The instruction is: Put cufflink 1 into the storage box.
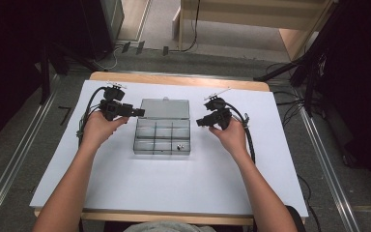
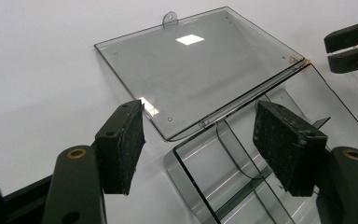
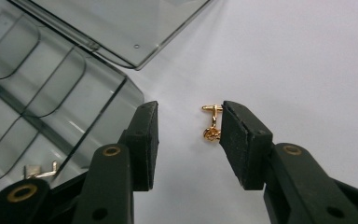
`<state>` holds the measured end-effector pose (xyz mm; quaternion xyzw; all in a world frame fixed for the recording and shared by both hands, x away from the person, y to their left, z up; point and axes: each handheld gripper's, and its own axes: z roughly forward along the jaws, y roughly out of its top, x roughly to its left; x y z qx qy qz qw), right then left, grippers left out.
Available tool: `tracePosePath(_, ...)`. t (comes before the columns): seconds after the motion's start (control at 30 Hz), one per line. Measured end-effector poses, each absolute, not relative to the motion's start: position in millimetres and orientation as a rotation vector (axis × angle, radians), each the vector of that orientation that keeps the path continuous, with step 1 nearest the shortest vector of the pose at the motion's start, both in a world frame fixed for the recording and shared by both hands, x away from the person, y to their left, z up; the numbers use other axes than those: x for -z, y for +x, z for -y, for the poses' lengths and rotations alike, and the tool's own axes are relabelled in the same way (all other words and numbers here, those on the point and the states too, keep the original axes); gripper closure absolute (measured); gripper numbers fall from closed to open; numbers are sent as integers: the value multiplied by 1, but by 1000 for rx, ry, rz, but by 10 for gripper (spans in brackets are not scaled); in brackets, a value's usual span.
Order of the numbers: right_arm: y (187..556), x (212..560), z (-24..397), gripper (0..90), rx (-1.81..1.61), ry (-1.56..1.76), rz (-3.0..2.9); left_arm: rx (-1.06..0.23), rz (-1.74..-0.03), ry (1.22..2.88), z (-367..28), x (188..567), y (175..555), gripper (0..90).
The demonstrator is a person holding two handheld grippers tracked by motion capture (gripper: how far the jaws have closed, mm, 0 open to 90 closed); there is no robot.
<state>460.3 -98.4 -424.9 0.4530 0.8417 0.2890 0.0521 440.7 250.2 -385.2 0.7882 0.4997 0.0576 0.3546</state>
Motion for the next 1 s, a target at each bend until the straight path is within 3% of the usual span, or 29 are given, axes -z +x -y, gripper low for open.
tracePosePath(0.87, 476, 454, 95, 682, -793, 1425, -2537, -152, -1293, 2035, -253, 386, 441, 347)
tracePosePath(1.0, 474, 455, 94, 729, -788, 1418, -2523, -156, -1293, 2036, -252, 385, 441, 347)
